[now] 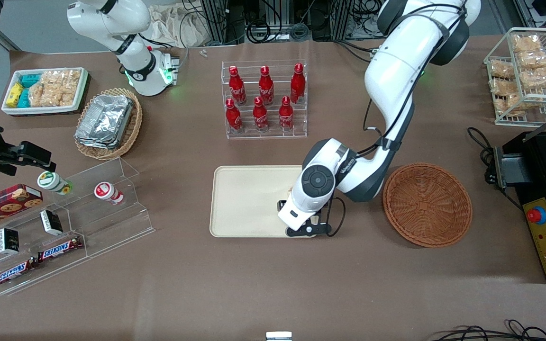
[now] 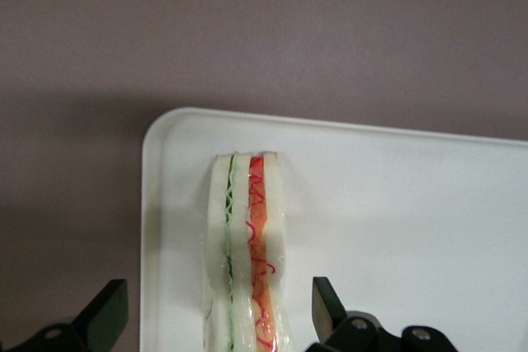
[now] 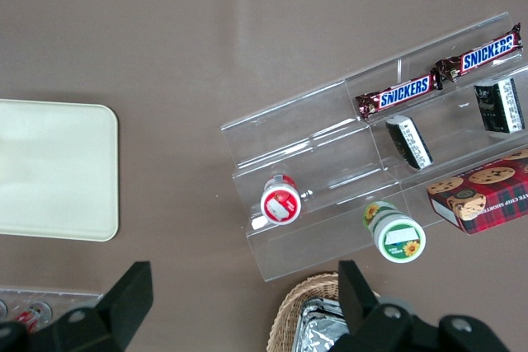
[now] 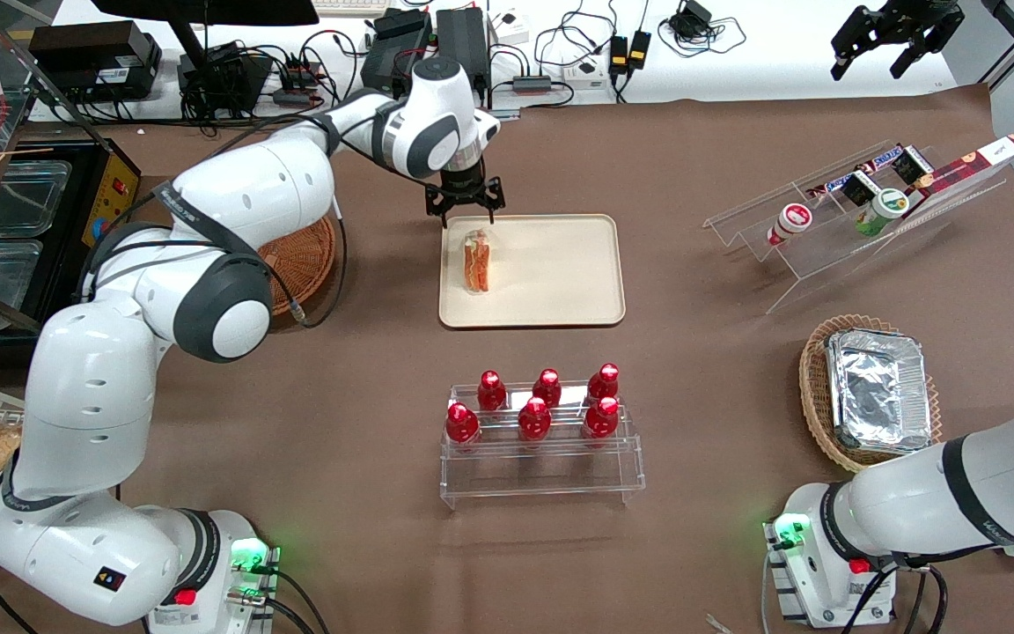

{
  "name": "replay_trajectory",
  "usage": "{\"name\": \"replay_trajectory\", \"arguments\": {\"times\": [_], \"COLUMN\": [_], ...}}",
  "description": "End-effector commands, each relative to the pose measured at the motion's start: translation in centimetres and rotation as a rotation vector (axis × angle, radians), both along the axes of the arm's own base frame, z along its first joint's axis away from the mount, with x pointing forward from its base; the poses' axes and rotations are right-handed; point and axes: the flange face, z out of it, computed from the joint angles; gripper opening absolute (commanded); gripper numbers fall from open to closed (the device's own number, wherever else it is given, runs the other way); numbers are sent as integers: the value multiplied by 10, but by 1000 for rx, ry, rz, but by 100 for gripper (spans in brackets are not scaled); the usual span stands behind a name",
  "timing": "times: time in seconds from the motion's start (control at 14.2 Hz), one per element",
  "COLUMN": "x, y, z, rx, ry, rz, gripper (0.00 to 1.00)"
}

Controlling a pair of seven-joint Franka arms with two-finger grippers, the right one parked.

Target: Place sandwich from basket to tray

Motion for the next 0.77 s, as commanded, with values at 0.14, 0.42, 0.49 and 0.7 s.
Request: {"name": "replay_trajectory", "arguments": {"times": [0.14,0.42,0.49,0.7], "x": [24,27,24,7], "y": [73,166,196,271], "z": [111,199,222,255], "rx": [73,109,104,127], "ry": [-76,-93,-104,-78], "rz": [98,208,226,167], "gripper": [100,100,100,100]}}
